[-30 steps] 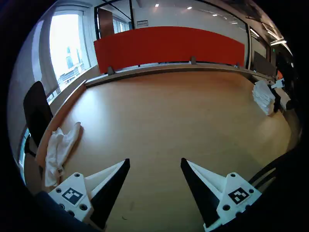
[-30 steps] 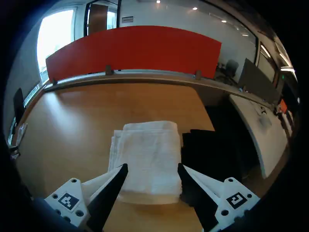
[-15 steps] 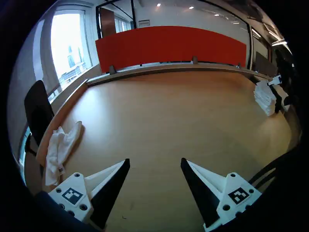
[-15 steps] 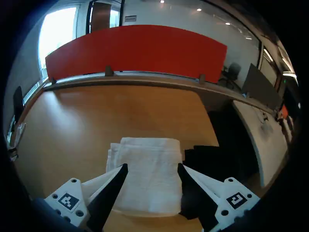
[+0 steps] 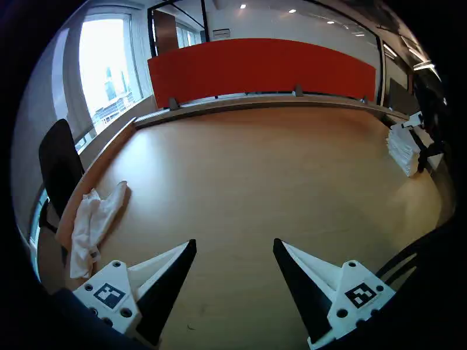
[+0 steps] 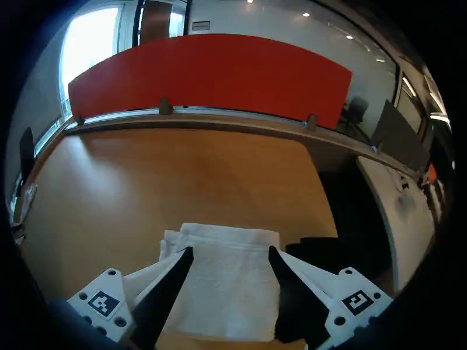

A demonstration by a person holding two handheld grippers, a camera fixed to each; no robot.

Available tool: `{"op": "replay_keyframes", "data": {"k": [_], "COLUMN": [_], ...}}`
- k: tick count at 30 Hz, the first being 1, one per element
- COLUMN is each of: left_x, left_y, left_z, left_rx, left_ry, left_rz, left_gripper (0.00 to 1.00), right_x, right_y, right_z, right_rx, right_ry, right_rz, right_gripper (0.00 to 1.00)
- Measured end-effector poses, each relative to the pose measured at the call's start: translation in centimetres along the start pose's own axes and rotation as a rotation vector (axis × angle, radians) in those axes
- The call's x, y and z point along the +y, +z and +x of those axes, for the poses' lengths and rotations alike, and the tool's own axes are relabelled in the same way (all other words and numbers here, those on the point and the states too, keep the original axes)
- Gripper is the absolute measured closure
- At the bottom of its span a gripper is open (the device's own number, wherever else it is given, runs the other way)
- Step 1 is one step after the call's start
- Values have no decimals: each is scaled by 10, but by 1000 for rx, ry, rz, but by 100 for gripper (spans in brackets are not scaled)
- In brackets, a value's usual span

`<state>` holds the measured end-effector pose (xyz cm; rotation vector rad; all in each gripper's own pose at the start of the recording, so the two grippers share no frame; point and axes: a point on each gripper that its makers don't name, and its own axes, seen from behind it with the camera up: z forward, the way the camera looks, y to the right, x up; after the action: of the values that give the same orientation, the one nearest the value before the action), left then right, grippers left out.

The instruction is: Fold towel

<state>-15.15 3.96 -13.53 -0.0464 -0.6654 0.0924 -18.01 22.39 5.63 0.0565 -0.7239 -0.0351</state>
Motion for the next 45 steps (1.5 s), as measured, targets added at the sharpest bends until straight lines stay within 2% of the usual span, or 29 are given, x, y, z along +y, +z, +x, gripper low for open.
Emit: {"op": "replay_keyframes", "data": {"k": [17,24,45], "left_x": [-4,-5,-7], "left_y": [-5,-8,-6], "left_z": [-6,-5,2], "left_rx": [-17,-16,3], "left_ry": [12,12,9], "left_rz": [16,22,12], "left_gripper": [2,2,2], "right_x": [2,3,-1], "right_y": [27,32,12], "right_z": [-15,-21,-9], "right_rx": [-36,-51,-3], "right_ry": [10,4,18], "right_rz": [3,2,-9], "right_gripper": [0,0,0]}}
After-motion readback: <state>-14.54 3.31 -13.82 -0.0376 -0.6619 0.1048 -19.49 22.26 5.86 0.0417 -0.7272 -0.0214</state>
